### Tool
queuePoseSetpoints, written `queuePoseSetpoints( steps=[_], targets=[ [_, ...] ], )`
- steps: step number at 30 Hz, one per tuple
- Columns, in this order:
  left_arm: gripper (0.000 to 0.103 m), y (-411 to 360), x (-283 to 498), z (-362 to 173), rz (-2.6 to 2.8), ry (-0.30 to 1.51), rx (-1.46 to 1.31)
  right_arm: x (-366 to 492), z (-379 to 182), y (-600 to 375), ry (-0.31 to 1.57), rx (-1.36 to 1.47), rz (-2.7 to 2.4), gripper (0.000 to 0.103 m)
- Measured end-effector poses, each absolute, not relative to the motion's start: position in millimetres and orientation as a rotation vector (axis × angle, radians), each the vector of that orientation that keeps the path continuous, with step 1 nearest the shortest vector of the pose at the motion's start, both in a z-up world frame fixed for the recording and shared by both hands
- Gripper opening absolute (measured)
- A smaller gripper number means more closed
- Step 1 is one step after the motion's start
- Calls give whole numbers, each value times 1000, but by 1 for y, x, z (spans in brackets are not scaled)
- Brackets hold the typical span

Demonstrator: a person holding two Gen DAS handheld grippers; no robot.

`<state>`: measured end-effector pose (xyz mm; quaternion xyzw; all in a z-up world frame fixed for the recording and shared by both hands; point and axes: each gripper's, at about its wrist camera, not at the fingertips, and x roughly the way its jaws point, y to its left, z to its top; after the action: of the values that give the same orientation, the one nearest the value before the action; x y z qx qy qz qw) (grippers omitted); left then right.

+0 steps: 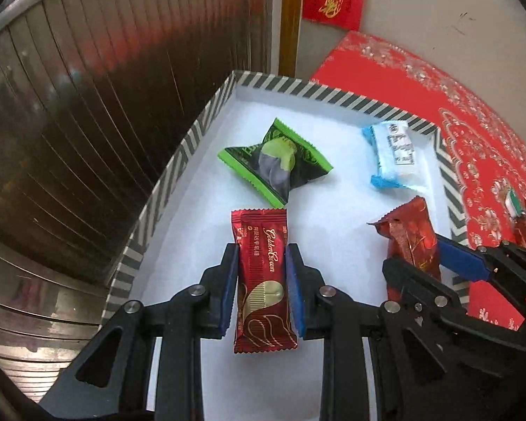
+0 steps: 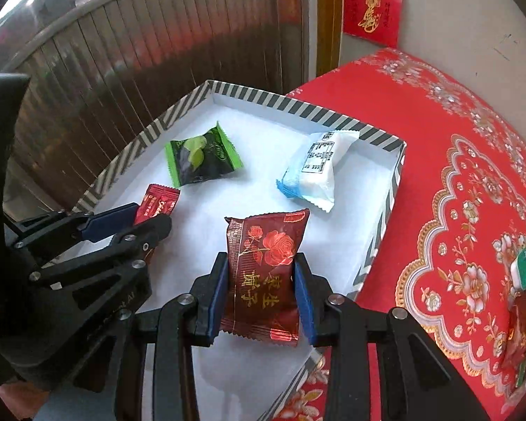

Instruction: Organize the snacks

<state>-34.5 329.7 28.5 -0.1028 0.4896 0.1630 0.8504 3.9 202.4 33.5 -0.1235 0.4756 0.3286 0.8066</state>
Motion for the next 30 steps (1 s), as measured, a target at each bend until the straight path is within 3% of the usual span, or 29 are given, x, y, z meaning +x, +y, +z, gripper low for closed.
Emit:
queuePoseSetpoints(
  steps=[4, 8, 11, 16, 20, 30],
  targets=[
    [44, 333, -32, 21, 354, 1051, -227, 6, 28, 201, 1021, -245, 709, 38],
    [77, 339, -36, 23, 386, 1024, -243, 7, 30, 192, 1010, -197, 712, 39],
    [83, 338, -41, 29, 385, 1002, -254, 7, 38, 181, 987, -123, 737, 47],
    [87, 322, -47, 46, 376, 955, -209, -1, 57, 158, 935, -55, 756, 49],
    [87, 311, -53, 60, 362, 918, -212, -8, 72, 137, 905, -12, 761, 56],
    [88, 258, -51, 85, 278, 875, -168, -6, 73, 59, 885, -37, 632, 57]
  ],
)
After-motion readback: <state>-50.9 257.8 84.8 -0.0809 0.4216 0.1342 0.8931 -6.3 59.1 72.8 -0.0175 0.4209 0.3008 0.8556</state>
